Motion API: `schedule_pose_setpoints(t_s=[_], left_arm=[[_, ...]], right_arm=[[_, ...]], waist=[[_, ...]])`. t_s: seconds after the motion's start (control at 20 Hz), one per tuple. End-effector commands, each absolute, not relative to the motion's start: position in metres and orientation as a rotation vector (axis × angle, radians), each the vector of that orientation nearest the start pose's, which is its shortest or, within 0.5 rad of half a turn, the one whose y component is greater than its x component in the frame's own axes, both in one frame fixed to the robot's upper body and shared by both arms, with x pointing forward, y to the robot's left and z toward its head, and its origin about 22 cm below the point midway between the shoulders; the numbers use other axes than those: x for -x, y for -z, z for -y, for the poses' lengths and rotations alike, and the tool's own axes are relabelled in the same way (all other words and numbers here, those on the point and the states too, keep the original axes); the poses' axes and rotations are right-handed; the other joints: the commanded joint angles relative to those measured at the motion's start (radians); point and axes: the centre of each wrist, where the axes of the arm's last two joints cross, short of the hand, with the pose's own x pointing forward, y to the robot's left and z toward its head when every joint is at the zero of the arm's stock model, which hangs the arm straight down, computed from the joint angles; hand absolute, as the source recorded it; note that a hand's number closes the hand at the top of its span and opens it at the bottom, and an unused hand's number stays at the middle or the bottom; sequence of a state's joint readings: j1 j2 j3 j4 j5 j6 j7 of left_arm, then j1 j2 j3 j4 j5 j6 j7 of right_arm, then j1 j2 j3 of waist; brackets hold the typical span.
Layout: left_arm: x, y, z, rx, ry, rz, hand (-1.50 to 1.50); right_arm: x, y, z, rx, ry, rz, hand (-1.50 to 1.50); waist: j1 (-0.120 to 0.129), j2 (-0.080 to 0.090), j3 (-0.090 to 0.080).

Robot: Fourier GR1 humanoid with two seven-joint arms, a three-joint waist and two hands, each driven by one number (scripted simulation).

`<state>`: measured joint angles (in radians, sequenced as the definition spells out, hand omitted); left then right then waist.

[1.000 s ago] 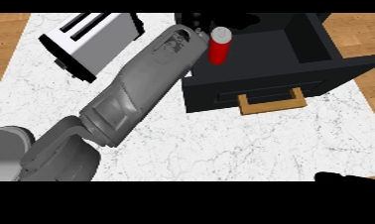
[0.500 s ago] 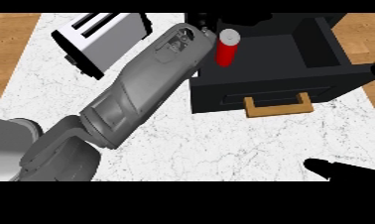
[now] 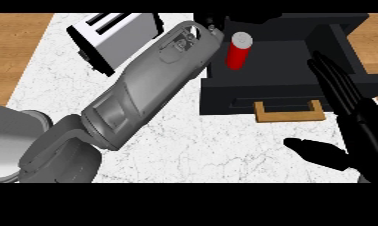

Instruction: Pick up the can, place it into the drawer and close the drawer

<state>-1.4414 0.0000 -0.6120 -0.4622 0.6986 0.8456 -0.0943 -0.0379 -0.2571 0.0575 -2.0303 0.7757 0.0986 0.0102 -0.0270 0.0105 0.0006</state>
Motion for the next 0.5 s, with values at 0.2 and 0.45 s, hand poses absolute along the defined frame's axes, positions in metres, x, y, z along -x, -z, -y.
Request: schedule_pose_setpoints(t_s=[0.2,0.45], left_arm=[[-0.419,-0.205,0.017,-0.213,0.042,1.787,-1.5],[-0.423,-0.201,-0.009,-0.235,0.041,1.783,-1.5]], right_arm=[[-0.26,-0.075,0.226,1.017,-1.028,1.699,-1.5],[-0.28,-0.043,0.231,1.034,-0.922,1.722,-1.5]], waist=[[0.041,-0.011,0.0],[0.044,-0.011,0.0]])
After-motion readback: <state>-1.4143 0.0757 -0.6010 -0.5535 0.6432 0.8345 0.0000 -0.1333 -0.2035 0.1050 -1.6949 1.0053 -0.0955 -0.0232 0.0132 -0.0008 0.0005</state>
